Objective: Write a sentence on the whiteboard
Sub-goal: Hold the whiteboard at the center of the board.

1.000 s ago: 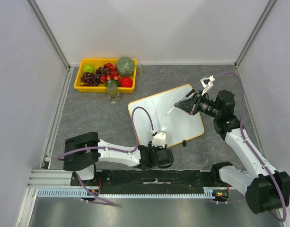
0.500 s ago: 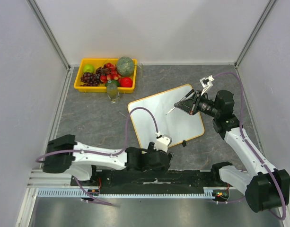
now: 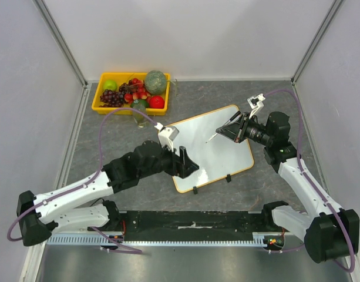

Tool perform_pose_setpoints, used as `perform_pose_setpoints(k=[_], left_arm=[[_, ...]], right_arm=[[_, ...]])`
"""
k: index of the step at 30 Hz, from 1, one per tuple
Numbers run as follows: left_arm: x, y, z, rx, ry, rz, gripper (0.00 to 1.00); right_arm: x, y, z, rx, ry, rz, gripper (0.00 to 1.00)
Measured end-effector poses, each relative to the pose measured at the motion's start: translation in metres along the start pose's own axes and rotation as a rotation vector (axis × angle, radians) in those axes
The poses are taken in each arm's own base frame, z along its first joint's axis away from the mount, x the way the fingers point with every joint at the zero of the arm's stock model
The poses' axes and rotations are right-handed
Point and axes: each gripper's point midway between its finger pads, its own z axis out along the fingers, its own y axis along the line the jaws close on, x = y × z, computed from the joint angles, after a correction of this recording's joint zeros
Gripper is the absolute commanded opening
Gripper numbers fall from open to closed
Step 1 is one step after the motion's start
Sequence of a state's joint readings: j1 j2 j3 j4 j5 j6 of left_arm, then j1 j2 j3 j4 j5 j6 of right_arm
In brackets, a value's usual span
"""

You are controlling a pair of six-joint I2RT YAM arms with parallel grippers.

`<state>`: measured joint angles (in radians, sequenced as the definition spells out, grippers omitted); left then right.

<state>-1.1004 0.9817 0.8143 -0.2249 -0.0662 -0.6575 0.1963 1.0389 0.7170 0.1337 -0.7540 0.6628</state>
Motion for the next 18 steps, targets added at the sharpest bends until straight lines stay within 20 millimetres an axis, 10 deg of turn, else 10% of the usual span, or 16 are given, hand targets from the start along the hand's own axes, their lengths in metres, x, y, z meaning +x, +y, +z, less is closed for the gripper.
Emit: perform_pose_setpoints(k=[7, 14, 18], left_arm=[[-0.032, 0.067, 0.007, -0.100, 0.001, -0.093, 0.81], [-0.075, 0.119, -0.030, -0.151, -0.123, -0.185, 0.81], [-0.063, 0.158, -0.040, -0.174, -0.127, -0.261, 0.81]], right_arm=[[0.001, -0.001, 0.001, 0.002, 0.003, 0.001, 0.00], [0.003, -0.006, 0.003, 0.008, 0.013, 0.010, 0.00], [0.008, -0.011, 0.005, 0.015, 0.023, 0.021, 0.00]])
